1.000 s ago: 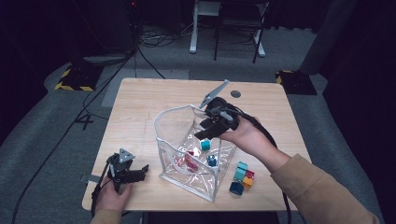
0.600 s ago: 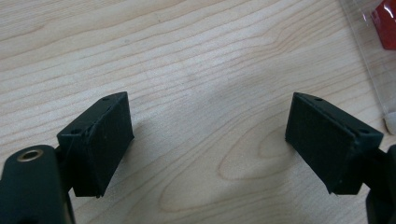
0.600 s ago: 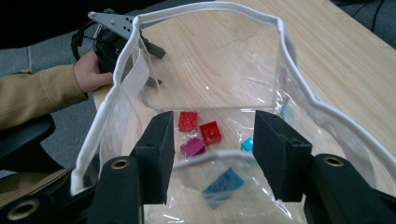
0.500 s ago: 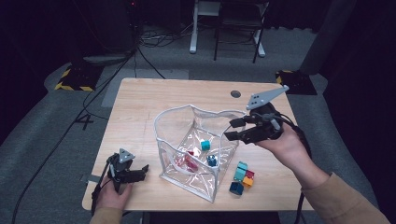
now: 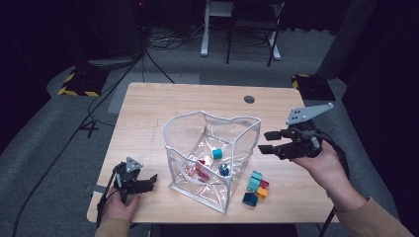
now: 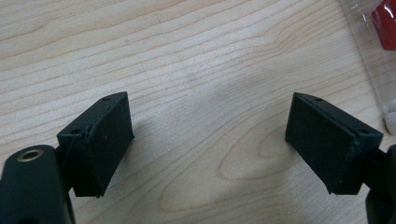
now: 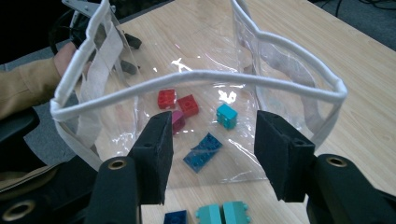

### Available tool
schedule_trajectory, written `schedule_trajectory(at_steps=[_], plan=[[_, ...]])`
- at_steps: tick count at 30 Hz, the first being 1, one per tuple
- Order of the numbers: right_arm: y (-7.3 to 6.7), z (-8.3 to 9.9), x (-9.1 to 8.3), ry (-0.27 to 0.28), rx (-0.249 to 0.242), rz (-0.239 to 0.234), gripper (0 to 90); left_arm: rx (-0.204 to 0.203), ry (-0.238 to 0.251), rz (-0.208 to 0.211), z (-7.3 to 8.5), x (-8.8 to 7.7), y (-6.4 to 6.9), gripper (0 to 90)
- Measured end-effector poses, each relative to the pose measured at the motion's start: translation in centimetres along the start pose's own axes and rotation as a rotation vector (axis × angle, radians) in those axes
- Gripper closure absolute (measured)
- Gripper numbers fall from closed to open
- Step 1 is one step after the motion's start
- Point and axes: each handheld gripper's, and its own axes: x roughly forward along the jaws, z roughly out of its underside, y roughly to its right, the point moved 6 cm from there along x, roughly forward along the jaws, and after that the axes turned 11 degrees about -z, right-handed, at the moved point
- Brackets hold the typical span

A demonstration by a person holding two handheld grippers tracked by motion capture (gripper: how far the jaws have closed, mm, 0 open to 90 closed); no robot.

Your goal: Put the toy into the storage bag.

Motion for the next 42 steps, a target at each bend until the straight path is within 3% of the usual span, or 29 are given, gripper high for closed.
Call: schedule_trajectory(at_steps=[10,22,31,36,42], plan=[[1.4,3.6,1.6,-0.034,0.03,0.048,46.4,0.001,0.001,-0.001,0.0,0.0,0.0,15.4],[2.6,8.5,5.2,-0.088,0.092,0.041,46.1,0.0,0.0,0.0,0.0,0.0,0.0,15.4],[4.6,11.1,7.8,-0.162,0.103,0.075,46.4,0.0,0.001,-0.001,0.0,0.0,0.0,15.4],[5.8,12.7,9.2,-0.193,0.144,0.066,46.9,0.001,0.001,-0.001,0.0,0.0,0.0,15.4],[6.2,13.6,10.0,-0.203,0.154,0.055,47.0,0.001,0.001,-0.001,0.0,0.0,0.0,15.4]])
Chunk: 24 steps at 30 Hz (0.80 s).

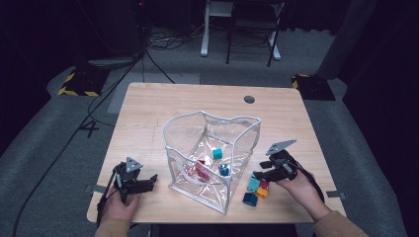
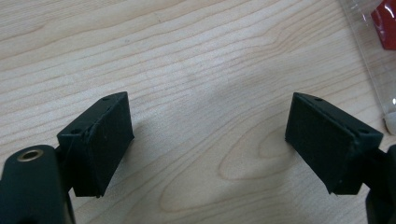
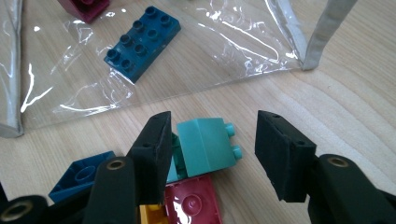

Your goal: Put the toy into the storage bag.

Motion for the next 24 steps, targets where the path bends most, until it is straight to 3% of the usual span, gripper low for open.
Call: schedule_trajectory(at_steps=[15,22,24], plan=[[2.2,1.0,1.0,-0.035,0.046,0.042,47.8,-0.001,0.0,0.0,0.0,0.0,0.0,15.4],[2.8,1.2,2.0,-0.062,0.032,0.08,49.1,0.0,0.0,0.0,0.0,0.0,0.0,15.4],[2.8,1.3,2.3,-0.066,0.008,0.108,53.7,0.0,0.0,0.0,0.0,0.0,0.0,15.4]])
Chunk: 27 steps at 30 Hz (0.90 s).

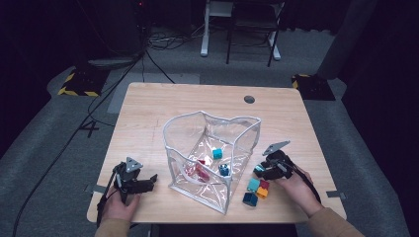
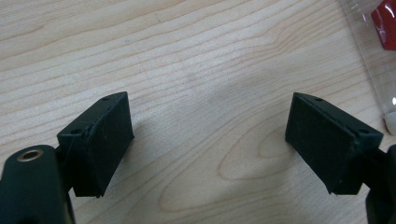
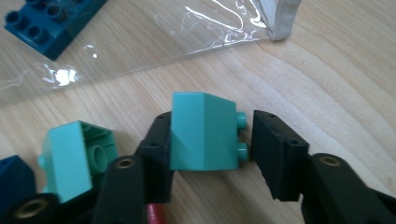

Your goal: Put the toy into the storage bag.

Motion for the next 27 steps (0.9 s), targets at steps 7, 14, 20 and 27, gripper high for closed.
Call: schedule_trajectory(at_steps=[7,14,20,27], plan=[[-0.1,0.0,-0.1,-0.007,-0.013,0.021,57.1,0.0,0.001,0.0,0.0,0.0,0.0,15.4],[-0.6,-0.5,-1.5,0.036,-0.003,-0.004,57.1,-0.001,-0.001,0.001,0.0,0.0,0.0,15.4],[-1.3,-1.2,-3.6,0.077,-0.004,-0.024,57.0,0.0,0.001,0.0,0.0,0.0,0.0,15.4],[-2.4,-2.2,-6.2,0.124,-0.019,-0.059,57.0,0.0,0.001,0.0,0.0,0.0,0.0,15.3]])
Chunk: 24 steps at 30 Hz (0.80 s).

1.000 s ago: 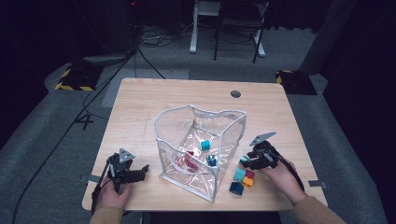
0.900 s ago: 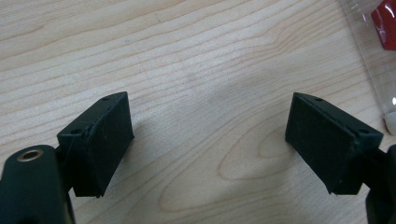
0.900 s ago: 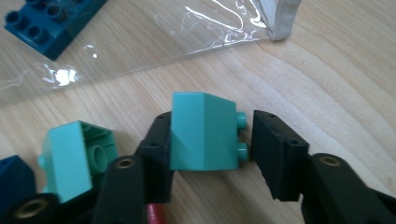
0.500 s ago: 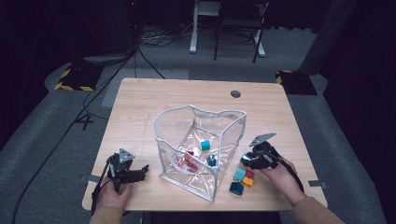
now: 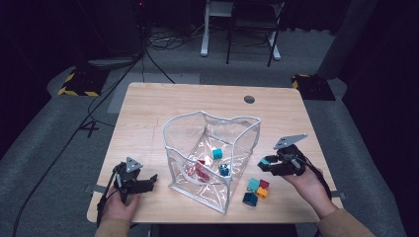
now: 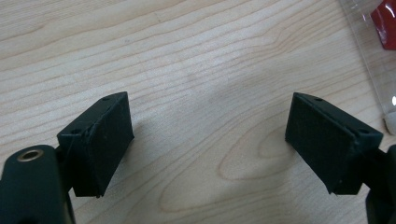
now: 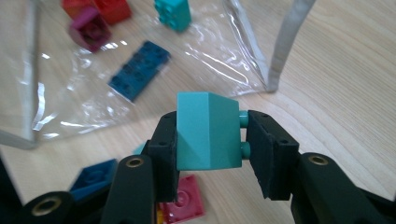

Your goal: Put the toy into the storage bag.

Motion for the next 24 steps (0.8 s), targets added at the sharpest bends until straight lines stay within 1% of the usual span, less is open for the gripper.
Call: schedule_trajectory(at_steps=[2,13,16,24], plan=[[-0.3,-0.4,-0.7,0.016,0.008,-0.026,57.0,-0.002,-0.002,0.001,0.0,0.0,0.0,15.4],[-1.0,-2.1,-4.1,0.058,-0.002,-0.051,57.0,0.002,0.0,-0.002,0.0,0.0,0.0,15.3],[-1.2,-2.6,-4.7,0.079,-0.004,-0.069,57.0,0.002,0.0,-0.002,0.0,0.0,0.0,15.3],[-2.2,-4.4,-6.2,0.101,-0.044,-0.066,57.0,-0.007,-0.003,-0.009,-0.1,0.1,-0.1,15.3]])
